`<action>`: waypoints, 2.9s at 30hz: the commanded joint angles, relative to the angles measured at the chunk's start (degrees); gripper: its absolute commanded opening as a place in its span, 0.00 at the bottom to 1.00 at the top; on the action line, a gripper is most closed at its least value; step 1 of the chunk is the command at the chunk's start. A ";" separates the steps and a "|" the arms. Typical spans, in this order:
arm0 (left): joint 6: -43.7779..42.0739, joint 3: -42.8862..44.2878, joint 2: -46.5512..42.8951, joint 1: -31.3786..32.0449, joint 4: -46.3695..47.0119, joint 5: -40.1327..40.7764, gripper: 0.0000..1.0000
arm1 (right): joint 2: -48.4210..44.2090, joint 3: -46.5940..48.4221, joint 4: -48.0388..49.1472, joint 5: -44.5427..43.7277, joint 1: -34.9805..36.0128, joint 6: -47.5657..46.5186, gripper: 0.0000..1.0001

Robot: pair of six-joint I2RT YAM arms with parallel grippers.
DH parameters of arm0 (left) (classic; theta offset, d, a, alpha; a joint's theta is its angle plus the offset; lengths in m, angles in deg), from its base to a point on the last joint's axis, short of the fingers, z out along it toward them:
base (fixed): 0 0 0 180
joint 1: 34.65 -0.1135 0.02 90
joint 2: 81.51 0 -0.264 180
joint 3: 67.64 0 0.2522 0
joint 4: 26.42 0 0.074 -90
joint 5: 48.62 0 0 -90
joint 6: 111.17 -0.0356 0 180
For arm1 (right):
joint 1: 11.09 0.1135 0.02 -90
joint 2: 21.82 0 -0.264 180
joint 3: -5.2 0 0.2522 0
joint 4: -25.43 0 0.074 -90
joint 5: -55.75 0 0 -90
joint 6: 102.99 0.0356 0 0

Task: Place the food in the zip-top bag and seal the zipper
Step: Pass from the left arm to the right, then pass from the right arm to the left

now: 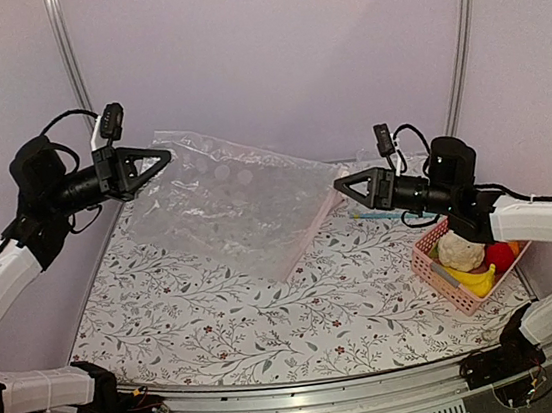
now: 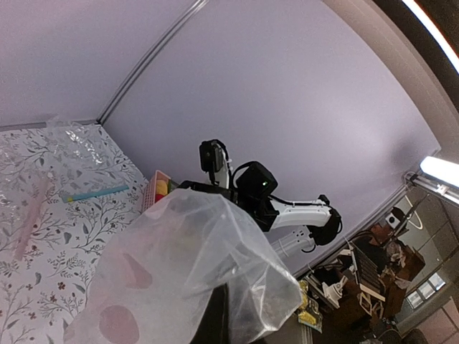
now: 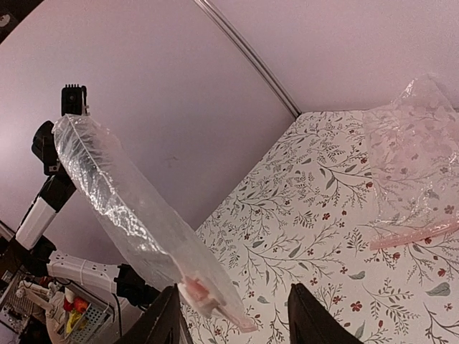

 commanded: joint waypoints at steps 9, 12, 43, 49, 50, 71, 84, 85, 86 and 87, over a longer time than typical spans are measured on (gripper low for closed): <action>0.18 0.25 -1.02 -0.62 0.78 0.02 0.00 | -0.08 2.46 2.72 3.75 -0.76 -0.39 0.16; -0.97 0.05 -0.87 -0.66 -0.33 0.35 0.00 | -0.54 2.27 2.75 3.68 -0.82 -0.18 0.07; -50.44 16.52 10.17 17.77 -36.06 20.66 1.00 | 8.20 35.30 -54.91 4.39 14.11 -25.88 0.00; -51.91 19.24 13.35 20.83 -33.52 9.77 1.00 | 9.28 39.32 -56.58 10.90 15.07 -26.10 0.00; -51.92 19.68 13.68 21.39 -33.52 9.72 0.99 | 9.17 39.76 -56.56 11.60 15.09 -26.10 0.00; -49.61 21.45 23.01 27.54 -26.88 3.75 0.95 | 12.46 40.38 -52.45 19.79 15.86 -23.66 0.00; -46.66 20.45 24.91 27.82 -24.14 -2.07 0.59 | 12.72 39.67 -52.31 17.81 15.96 -24.09 0.00; -47.01 20.44 24.82 27.82 -24.71 -2.07 0.58 | 12.56 39.62 -52.26 17.49 15.97 -24.15 0.00; -47.43 20.40 24.73 27.81 -25.52 -2.00 0.57 | 12.39 39.62 -52.29 17.26 15.92 -24.20 0.00; -48.03 20.48 24.67 27.81 -26.38 -1.88 0.57 | 12.23 39.62 -52.27 17.12 15.97 -24.18 0.00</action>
